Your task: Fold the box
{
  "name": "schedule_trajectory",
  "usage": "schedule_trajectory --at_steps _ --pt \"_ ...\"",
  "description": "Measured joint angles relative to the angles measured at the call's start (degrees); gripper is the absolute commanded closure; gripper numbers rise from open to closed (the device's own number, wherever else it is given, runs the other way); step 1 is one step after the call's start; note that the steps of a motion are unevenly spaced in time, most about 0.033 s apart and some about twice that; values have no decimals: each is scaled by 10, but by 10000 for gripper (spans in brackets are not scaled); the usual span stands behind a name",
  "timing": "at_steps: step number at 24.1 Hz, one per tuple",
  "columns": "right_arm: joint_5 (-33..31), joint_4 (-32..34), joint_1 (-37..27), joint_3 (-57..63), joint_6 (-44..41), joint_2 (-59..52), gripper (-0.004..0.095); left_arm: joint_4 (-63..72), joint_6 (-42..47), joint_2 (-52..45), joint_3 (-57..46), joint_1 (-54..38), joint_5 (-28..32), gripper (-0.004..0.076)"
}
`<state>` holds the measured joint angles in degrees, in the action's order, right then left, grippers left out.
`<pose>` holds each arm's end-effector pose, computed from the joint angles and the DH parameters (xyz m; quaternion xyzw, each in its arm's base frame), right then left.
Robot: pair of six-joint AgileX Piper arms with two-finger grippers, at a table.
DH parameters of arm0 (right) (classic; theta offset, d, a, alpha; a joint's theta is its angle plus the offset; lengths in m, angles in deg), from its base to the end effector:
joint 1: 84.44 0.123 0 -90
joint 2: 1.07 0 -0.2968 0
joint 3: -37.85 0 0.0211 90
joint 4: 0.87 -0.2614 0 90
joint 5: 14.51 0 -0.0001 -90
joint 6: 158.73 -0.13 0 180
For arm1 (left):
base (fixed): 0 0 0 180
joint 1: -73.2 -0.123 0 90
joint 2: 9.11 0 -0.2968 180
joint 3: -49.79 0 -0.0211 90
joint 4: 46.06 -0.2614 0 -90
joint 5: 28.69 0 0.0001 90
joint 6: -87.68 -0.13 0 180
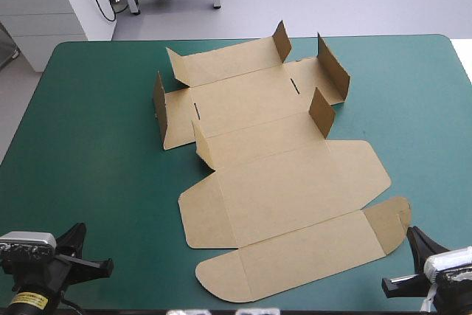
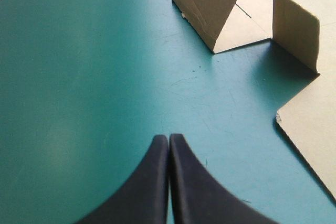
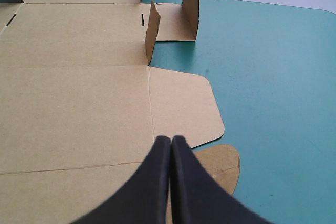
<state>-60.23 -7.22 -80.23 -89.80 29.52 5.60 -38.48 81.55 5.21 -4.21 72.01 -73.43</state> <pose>0.0430 0.0135 0.2774 -0.0794 0.7868 0.0335 0.6112 0.0670 -0.0107 0.2623 0.0224 0.8322 -0.0294 0.5533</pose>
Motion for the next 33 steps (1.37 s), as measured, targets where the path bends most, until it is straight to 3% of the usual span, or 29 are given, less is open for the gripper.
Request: schedule_trajectory --at_steps 18,22,33 --pt "1 8 0 0 0 0 929 0 0 0 0 0 0 731" --pt "26 1 0 -8 0 9 929 0 0 0 0 0 0 731" --pt "52 -60 0 -134 60 255 929 0 0 0 0 0 0 731"
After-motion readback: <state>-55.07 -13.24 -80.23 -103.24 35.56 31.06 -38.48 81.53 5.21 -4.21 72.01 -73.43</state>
